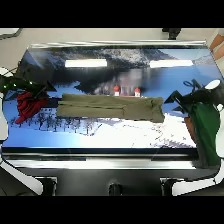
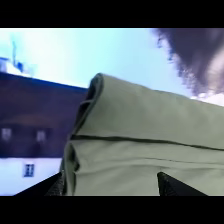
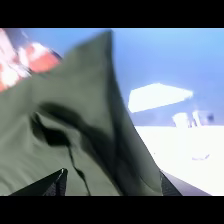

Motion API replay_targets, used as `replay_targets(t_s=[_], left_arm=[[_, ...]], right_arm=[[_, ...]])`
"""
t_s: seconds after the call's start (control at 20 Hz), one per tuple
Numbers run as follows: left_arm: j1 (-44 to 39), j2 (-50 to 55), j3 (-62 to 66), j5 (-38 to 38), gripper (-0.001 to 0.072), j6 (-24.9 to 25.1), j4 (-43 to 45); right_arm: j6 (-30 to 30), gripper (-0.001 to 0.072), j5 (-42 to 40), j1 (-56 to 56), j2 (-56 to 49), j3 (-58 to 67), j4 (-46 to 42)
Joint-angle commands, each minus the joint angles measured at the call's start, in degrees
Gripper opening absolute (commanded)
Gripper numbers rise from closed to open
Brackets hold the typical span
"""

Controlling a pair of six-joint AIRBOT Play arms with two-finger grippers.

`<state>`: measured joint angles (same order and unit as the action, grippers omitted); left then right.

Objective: Fold the shirts.

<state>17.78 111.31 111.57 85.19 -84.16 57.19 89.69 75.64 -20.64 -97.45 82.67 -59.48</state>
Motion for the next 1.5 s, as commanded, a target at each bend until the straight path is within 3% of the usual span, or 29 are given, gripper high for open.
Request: replay_targets(t_s=[0.0,0.15,0.6,0.65,0.7,0.75,0.8,0.9,1.0,1.05,1.25,1.45], left_arm=[[0.2,-3.5,1.0,2.3,0.0709,-0.4,-0.3],[-1.0,-6.4,1.0,2.5,0.0709,-0.3,-0.3],[-7.8,-8.8,1.0,3.0,0.0708,-0.3,-0.3],[-8.9,-8.8,1.0,3.7,0.0708,0.2,-0.3],[-10.1,-8.8,1.0,4.5,0.0706,1.0,-0.3],[-11.6,-8.8,1.0,5.1,0.0673,1.9,-0.3],[-13.1,-8.7,1.0,5.3,0.0550,2.6,-0.3],[-16.5,-8.3,1.0,5.2,0.0290,3.1,-0.3],[-21.0,-7.0,0.6,4.6,0.0083,4.0,-0.5],[-23.8,-6.1,-0.4,2.9,0.0033,4.1,-1.0],[-34.1,-2.9,-5.8,-3.5,0.0033,6.4,-7.2],[-39.7,0.1,-9.9,-9.3,0.0032,4.5,-11.8]], right_arm=[[-4.8,0.0711,5.5,-3.0,-3.3,-2.3,3.8],[-8.1,0.0712,5.1,-3.0,-8.0,-2.7,12.3],[-11.0,0.0703,-0.8,3.7,-10.6,-2.7,17.9],[-10.3,0.0646,-2.4,5.4,-10.6,-2.7,17.8],[-8.9,0.0505,-3.9,6.8,-10.3,-2.6,17.8],[-7.4,0.0236,-4.5,8.2,-9.8,-2.2,17.8],[-6.3,0.0064,-4.5,9.2,-8.9,-1.7,17.7],[-6.4,0.0037,-4.6,11.0,-4.9,-1.3,17.0],[-6.2,0.0035,-3.7,13.0,0.7,-1.3,14.4],[-5.1,0.0035,-2.8,14.3,4.0,-1.3,12.6],[0.9,0.0035,-0.5,18.9,16.3,-1.3,5.2],[5.9,0.0035,3.4,19.9,25.4,-1.3,3.0]])
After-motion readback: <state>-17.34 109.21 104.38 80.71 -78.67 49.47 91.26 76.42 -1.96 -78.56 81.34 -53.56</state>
